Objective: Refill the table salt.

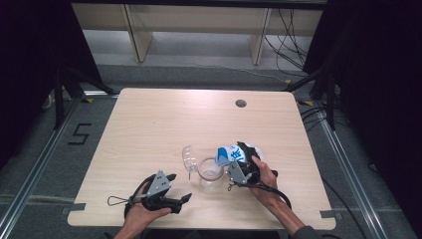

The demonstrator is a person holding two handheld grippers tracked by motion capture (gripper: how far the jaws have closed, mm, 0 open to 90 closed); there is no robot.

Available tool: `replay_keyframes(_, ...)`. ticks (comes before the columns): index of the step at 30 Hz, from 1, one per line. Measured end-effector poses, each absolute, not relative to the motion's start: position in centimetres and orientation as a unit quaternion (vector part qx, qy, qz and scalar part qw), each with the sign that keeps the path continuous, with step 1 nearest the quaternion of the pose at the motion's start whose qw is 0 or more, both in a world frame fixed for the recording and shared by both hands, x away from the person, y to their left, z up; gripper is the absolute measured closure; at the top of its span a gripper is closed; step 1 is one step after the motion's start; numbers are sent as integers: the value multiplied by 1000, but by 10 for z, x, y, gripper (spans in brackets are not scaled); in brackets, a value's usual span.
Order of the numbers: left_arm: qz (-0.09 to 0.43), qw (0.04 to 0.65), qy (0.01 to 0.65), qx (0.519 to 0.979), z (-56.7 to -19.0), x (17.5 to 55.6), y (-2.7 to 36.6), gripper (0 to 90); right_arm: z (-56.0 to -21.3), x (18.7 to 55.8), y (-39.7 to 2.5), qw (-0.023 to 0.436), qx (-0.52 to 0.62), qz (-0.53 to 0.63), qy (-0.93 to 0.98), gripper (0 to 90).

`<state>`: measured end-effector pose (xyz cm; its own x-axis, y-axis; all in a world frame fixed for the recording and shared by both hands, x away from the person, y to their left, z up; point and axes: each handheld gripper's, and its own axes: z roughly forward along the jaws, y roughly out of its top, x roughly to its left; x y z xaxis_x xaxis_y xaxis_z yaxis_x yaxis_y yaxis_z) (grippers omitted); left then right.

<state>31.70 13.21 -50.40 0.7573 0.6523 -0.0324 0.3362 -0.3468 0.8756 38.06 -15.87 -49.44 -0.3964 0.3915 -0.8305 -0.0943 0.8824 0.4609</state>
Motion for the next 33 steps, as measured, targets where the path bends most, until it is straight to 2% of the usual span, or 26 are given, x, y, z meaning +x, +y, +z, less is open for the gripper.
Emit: replay_keyframes(33,164,482,310,803,-504,318,132,158,-496,376,-155,585,66,179,788,476)
